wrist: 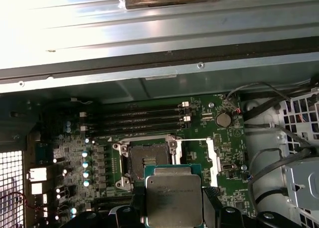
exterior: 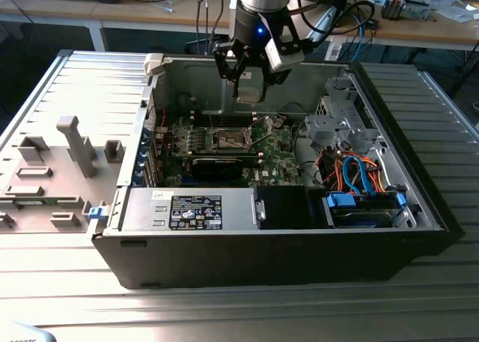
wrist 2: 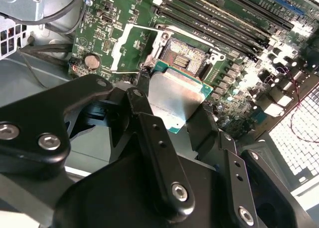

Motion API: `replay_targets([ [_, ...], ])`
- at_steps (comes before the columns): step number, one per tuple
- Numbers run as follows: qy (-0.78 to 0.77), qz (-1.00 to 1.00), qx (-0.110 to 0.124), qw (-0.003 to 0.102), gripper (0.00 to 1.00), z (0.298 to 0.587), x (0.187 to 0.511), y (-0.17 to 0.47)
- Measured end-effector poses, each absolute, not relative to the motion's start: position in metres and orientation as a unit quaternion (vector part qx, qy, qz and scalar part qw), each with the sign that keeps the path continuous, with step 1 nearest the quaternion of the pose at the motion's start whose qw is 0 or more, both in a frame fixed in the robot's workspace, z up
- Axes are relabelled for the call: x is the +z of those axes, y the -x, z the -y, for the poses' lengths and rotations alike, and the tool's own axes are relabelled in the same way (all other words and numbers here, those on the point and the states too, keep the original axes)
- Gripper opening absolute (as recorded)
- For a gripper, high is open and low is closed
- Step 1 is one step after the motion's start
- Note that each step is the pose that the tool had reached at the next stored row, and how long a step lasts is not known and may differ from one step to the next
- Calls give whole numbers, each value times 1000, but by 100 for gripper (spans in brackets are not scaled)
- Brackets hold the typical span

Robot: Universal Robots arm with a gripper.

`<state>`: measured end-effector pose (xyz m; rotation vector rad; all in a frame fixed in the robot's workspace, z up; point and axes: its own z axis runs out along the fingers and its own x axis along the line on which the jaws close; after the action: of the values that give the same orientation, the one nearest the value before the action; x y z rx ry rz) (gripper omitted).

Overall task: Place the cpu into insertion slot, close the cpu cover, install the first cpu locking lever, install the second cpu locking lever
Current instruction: 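Place the cpu into insertion slot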

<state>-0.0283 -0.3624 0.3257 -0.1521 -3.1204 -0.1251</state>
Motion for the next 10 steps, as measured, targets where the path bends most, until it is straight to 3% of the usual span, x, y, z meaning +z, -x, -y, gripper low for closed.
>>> replay_targets([
  [10, 61, 997, -38, 7, 55, 362, 326, 28],
])
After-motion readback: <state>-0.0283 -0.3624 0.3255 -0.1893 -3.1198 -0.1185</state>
